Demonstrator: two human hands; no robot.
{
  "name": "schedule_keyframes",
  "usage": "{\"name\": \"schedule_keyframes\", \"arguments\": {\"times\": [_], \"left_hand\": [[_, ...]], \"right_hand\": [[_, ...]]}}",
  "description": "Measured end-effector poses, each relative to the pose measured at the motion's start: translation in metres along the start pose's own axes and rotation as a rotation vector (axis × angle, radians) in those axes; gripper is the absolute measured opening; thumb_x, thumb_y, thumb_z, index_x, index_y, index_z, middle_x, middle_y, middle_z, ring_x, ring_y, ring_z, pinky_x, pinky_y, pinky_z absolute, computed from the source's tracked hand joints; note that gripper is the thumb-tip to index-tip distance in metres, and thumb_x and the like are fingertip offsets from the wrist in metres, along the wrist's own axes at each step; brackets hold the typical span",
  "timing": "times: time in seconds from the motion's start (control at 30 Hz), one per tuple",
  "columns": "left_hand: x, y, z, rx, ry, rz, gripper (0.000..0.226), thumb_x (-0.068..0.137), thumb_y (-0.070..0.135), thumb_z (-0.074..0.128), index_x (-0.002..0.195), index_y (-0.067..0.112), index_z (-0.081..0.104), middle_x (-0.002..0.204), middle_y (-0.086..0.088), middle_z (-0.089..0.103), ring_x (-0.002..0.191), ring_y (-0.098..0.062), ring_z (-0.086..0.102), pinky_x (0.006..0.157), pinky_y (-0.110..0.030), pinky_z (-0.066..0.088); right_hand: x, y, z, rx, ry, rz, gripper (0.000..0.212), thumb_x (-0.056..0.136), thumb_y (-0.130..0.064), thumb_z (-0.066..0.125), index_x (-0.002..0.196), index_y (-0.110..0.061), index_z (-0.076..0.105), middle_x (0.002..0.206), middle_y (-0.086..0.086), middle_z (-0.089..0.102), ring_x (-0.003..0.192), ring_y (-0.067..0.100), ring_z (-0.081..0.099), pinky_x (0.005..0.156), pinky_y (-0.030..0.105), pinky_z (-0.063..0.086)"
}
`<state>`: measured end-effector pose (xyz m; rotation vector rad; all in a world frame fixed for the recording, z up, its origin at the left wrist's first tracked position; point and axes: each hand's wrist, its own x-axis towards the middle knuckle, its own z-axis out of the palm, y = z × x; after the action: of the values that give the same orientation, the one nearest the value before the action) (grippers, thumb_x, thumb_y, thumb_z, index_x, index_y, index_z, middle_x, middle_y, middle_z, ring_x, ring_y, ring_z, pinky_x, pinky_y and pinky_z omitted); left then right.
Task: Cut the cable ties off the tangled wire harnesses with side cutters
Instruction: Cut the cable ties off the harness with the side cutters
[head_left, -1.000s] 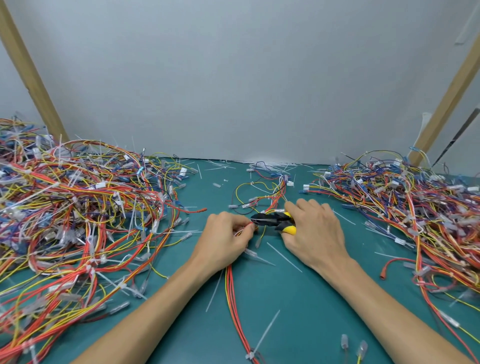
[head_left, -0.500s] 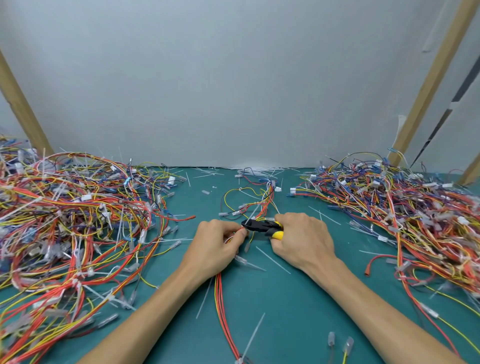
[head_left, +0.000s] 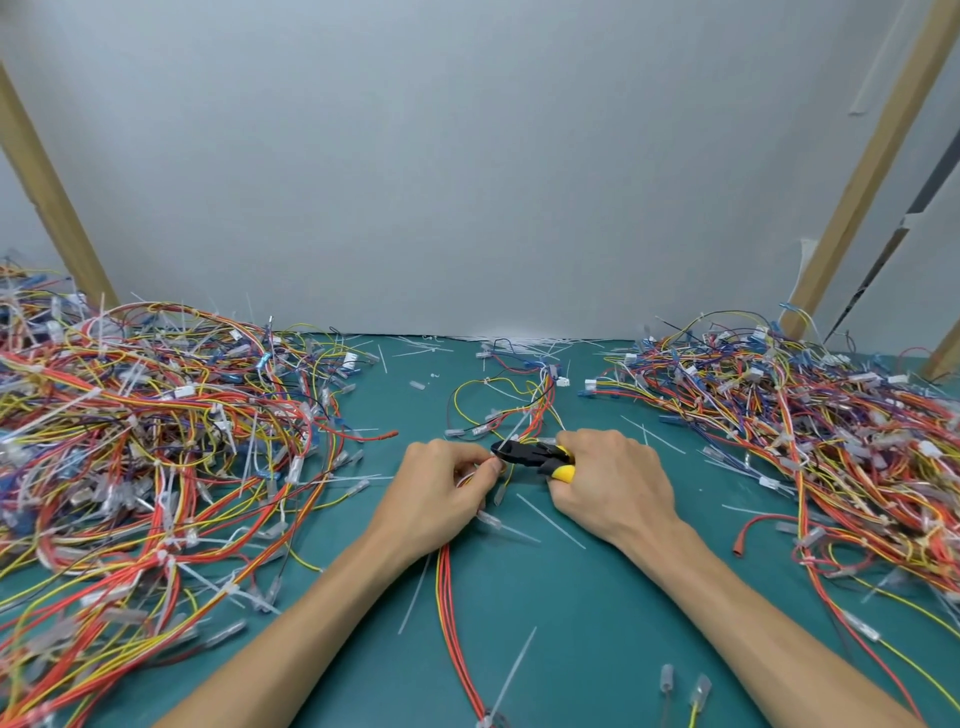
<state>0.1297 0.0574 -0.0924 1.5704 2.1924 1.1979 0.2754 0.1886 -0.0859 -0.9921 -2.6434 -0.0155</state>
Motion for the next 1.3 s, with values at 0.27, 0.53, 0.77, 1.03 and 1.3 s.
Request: {"name": "schedule_keyframes", "arguments": {"times": [0.27, 0.53, 0.77, 1.03, 1.3], "left_hand": [[-0.0003, -0.0004, -0.0015, 0.014, 0.000, 0.011, 0.036, 0.095, 0.026, 0.056, 0.059, 0.022, 0.059, 0.048, 0.006, 0.059, 0.047, -0.011, 0.044, 0.049, -0.014, 0.033], [0.0001, -0.0005, -0.0021, 0.051, 0.004, 0.008, 0.034, 0.094, 0.027, 0.057, 0.060, 0.026, 0.055, 0.054, -0.002, 0.064, 0.057, -0.026, 0.052, 0.059, -0.027, 0.040], [-0.0003, -0.0011, -0.0008, 0.077, 0.030, -0.017, 0.026, 0.094, 0.029, 0.058, 0.071, 0.019, 0.067, 0.057, -0.008, 0.063, 0.058, -0.026, 0.045, 0.057, -0.033, 0.035], [-0.0054, -0.0019, -0.0008, 0.184, 0.162, 0.018, 0.019, 0.093, 0.031, 0.058, 0.089, 0.021, 0.073, 0.062, -0.003, 0.064, 0.068, -0.033, 0.055, 0.063, -0.035, 0.043], [-0.0070, -0.0022, 0.0017, 0.336, 0.221, 0.078, 0.024, 0.095, 0.039, 0.052, 0.095, 0.024, 0.072, 0.068, -0.004, 0.067, 0.073, -0.032, 0.061, 0.064, -0.038, 0.049]], "right_hand": [[-0.0007, -0.0022, 0.0033, -0.049, 0.047, -0.023, 0.024, 0.081, -0.039, 0.053, 0.101, -0.027, 0.059, 0.091, -0.005, 0.060, 0.091, 0.024, 0.056, 0.068, 0.033, 0.035], [0.0014, -0.0055, 0.0060, -0.090, 0.082, -0.076, 0.025, 0.081, -0.041, 0.060, 0.097, -0.021, 0.057, 0.091, -0.002, 0.058, 0.090, 0.024, 0.052, 0.077, 0.035, 0.037], [0.0003, -0.0060, 0.0016, -0.067, 0.068, -0.057, 0.030, 0.078, -0.036, 0.061, 0.106, -0.026, 0.062, 0.093, -0.002, 0.052, 0.090, 0.023, 0.049, 0.077, 0.034, 0.036], [-0.0021, -0.0088, 0.0021, -0.111, 0.064, -0.074, 0.025, 0.083, -0.041, 0.058, 0.103, -0.025, 0.060, 0.089, -0.003, 0.060, 0.089, 0.025, 0.054, 0.071, 0.034, 0.036], [-0.0008, -0.0062, 0.0023, -0.040, 0.080, -0.031, 0.026, 0.082, -0.040, 0.055, 0.106, -0.035, 0.064, 0.086, -0.007, 0.066, 0.086, 0.026, 0.061, 0.059, 0.032, 0.036]]}}
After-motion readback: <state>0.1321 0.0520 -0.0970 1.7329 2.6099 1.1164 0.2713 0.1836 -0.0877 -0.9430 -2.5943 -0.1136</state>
